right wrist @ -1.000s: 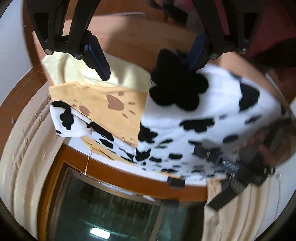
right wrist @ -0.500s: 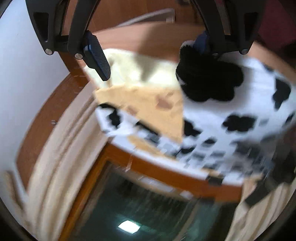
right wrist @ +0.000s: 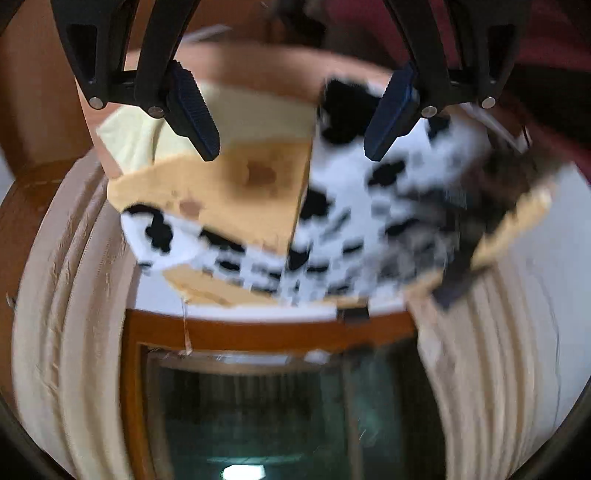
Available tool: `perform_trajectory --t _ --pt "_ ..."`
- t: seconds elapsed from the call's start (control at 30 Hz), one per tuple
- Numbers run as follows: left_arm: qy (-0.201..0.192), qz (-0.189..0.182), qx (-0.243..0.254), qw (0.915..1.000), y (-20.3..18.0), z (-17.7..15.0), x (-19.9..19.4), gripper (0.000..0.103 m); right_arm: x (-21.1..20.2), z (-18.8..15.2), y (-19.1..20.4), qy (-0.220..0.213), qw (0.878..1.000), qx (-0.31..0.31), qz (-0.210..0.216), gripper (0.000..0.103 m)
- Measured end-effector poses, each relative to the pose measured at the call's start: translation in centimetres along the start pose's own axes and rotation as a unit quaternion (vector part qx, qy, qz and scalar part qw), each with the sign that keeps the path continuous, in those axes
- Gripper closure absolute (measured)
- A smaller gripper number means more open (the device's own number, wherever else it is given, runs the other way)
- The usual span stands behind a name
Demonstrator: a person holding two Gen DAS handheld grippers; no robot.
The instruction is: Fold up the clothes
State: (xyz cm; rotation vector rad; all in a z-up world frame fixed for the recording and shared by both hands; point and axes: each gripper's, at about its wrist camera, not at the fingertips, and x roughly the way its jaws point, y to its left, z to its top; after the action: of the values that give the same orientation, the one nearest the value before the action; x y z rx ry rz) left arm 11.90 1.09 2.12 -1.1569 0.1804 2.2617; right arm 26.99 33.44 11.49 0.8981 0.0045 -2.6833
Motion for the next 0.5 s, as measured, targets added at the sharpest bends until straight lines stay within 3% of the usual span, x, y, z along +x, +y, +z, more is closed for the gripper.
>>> perform_trajectory --t 0.07,0.2,0.4,0.5 --pt "-0.003 -0.009 -0.008 0.9999 0.3 -0.1 -0.2 0.0 1.4 1.7 0.4 -0.015 1.0 0.016 0.005 0.021" --pt "-0.008 -0.021 -0.019 0.9996 0.8 -0.3 -0.5 0.0 6.9 4.4 3.9 -0.021 0.999 -0.017 0.036 0.021" --pt "-0.019 -0.044 -0.044 0.9978 1.9 -0.7 -1.1 0.0 14.9 3.5 9.5 0.066 0.984 -0.118 0.116 0.021" --pt "-0.021 -0.052 -0.05 0.9971 2.2 -0.8 -1.1 0.0 16.8 1.5 9.2 0.113 0.978 -0.133 0.11 0.021"
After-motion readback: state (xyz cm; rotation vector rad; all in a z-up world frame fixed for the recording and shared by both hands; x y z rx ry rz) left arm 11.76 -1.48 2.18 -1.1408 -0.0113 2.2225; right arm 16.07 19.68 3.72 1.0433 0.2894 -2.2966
